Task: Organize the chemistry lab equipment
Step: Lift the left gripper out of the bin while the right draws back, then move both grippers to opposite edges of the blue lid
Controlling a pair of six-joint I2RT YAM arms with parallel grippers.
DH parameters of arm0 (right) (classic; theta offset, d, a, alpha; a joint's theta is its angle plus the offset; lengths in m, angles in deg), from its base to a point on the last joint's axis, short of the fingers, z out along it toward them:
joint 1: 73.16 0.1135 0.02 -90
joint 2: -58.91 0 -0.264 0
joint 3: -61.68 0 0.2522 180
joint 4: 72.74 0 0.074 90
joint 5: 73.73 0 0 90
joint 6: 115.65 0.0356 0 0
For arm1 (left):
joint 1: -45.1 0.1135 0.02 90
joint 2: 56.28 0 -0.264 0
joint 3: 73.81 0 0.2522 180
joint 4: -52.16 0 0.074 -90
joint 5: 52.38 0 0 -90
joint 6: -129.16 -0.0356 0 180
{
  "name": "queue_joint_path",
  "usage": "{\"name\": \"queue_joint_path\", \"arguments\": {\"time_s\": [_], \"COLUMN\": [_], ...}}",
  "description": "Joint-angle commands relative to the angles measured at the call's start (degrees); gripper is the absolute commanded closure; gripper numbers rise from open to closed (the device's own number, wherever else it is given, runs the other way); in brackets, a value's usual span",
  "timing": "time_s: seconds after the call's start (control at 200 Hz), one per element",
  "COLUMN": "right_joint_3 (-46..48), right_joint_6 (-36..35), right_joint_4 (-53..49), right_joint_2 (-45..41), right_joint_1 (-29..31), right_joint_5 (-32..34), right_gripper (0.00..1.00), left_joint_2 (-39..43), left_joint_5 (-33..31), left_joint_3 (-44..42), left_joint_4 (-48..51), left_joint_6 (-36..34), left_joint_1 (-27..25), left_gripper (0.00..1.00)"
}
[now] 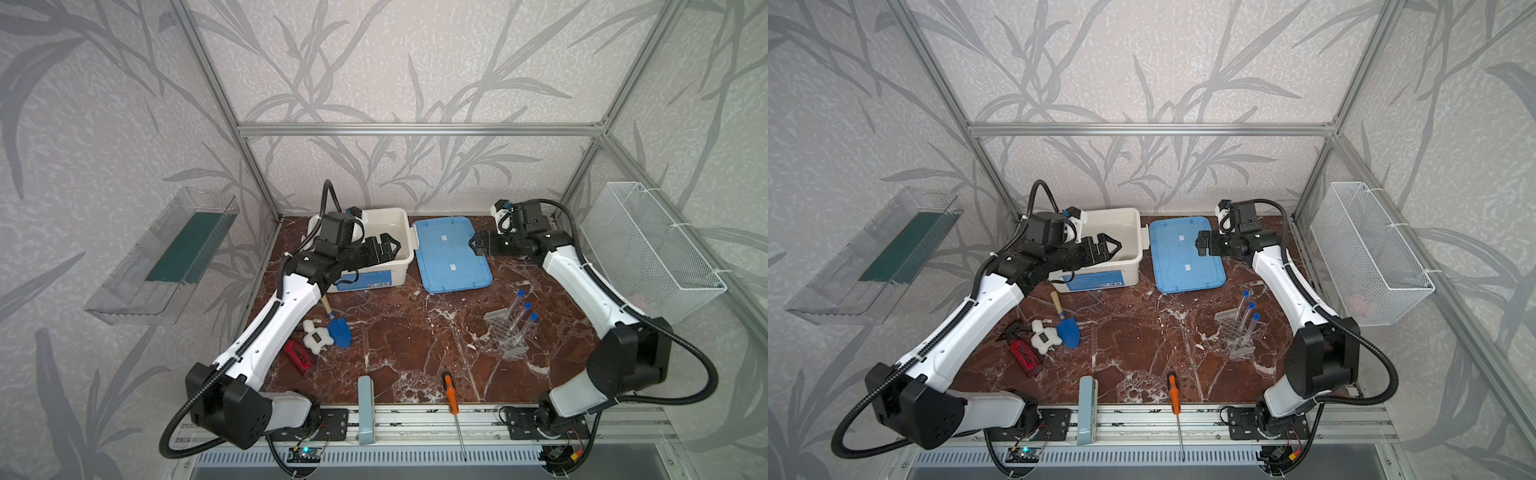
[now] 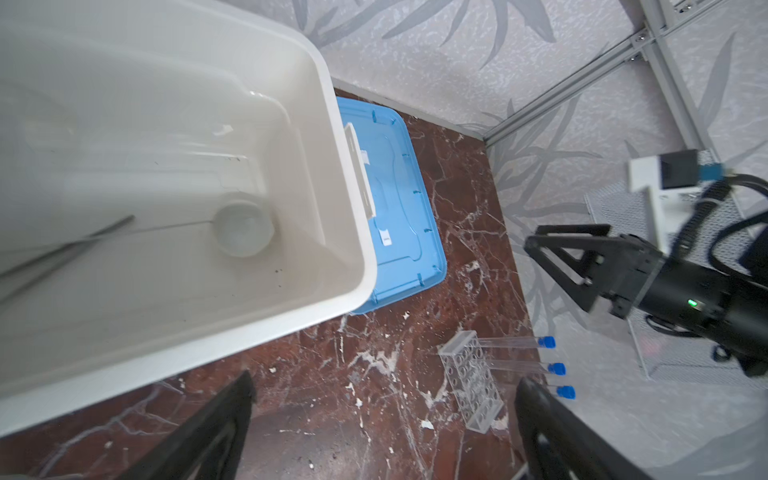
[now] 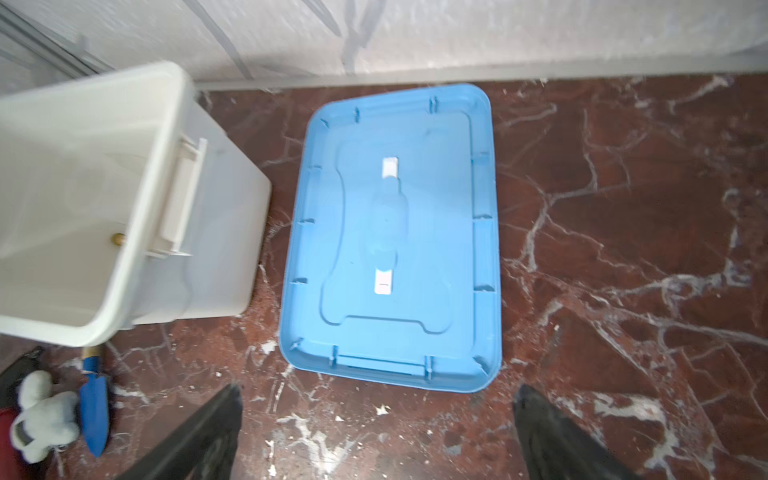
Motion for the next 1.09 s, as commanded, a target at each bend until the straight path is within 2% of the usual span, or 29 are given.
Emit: {"name": "queue_joint_path", "arguments": {"time_s": [0.0,0.155,0.29,0.395,0.53,0.73,0.96,1.09], "right_joint_3": [-2.3,-5.7,-9.5,-9.7,-10.1,-12.3,-14.7,-15.4], "right_joint_6": [-2.4,-4.1,-4.8,-6.0,-7.3,-7.9,-8.6,-8.8], "right_joint_4": [-5.4,-8.8,-12.7,-12.8,-12.5,-12.6,-13.9,-13.7], "right_joint_2": [4.5,12.0,18.5,21.2,24.8,28.9,32.4,33.7], "right_joint_1": [-2.0,-3.6,-5.1,-5.4,-5.8,-5.8,-5.7,-5.8], "right_joint_5": [0.6,2.0,1.0,3.9,3.6,4.1,6.8,7.0], "right_gripper": [0.01,0.05,0.16,0.22,0.47,0.59,0.72,0.74], "left_joint_2": [3.0,5.5,4.3,2.5,-0.9,-5.4,-7.1,-8.0], "left_joint_5": [5.2,0.5,-2.5,-4.8,-6.9,-5.2,-5.3,-5.8], "left_joint_3": [-5.1,-11.3,-14.5,-17.8,-18.5,-19.0,-18.8,-18.4], "left_joint_4": [-7.7,-14.7,-18.6,-23.6,-25.1,-28.7,-29.2,-28.5], "left_joint_6": [6.0,9.9,12.9,15.5,15.3,16.3,16.0,15.3], "left_joint_1": [-2.4,-9.5,-13.9,-16.5,-19.6,-21.2,-21.7,-21.7], "left_gripper": [0.01,0.01,0.01,0.01,0.01,0.01,0.01,0.01]}}
